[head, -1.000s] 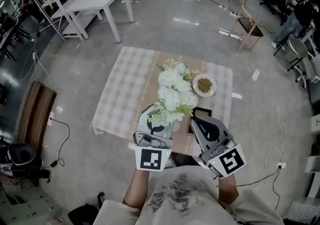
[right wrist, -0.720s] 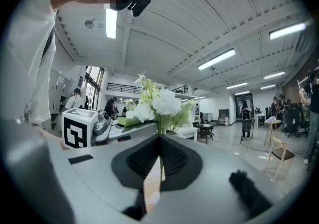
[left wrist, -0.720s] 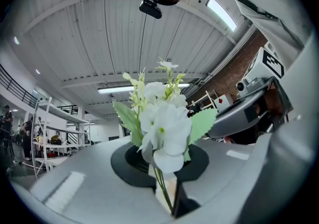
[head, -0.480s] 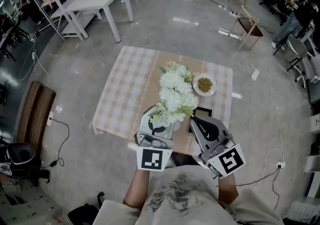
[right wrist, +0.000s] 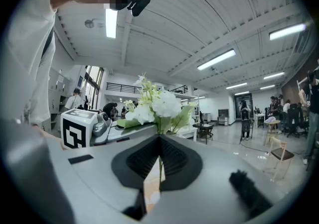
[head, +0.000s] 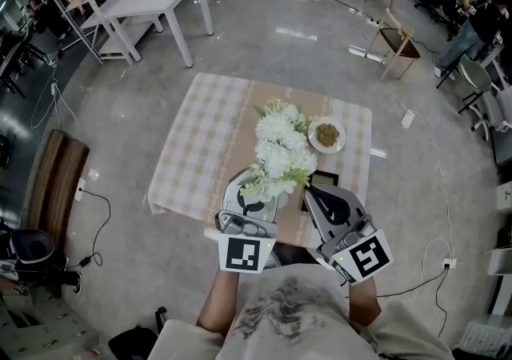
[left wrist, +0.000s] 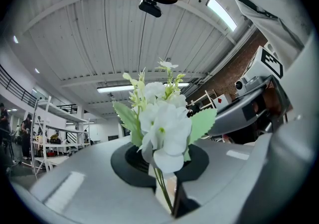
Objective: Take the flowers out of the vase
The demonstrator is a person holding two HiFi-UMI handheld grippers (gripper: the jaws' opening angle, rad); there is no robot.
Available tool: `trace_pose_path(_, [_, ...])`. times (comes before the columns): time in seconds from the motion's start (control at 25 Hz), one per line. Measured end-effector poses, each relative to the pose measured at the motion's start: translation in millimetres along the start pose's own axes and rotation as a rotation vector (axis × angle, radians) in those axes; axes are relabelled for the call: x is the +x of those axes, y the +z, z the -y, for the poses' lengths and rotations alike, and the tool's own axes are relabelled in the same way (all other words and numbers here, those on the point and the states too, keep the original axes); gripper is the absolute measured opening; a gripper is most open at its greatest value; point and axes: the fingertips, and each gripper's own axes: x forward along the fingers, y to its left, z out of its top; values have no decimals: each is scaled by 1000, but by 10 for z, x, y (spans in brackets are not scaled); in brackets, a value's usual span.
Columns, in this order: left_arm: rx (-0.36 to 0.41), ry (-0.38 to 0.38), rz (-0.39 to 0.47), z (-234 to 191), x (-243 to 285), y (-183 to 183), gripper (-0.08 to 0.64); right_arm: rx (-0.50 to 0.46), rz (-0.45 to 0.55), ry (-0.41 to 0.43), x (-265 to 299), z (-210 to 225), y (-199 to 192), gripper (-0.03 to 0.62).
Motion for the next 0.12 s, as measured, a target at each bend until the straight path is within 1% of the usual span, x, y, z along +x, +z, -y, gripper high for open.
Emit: trace_pose_path(0.12, [0, -1, -2, 6, 2, 10, 57, 1, 0, 0, -8, 3, 9, 15])
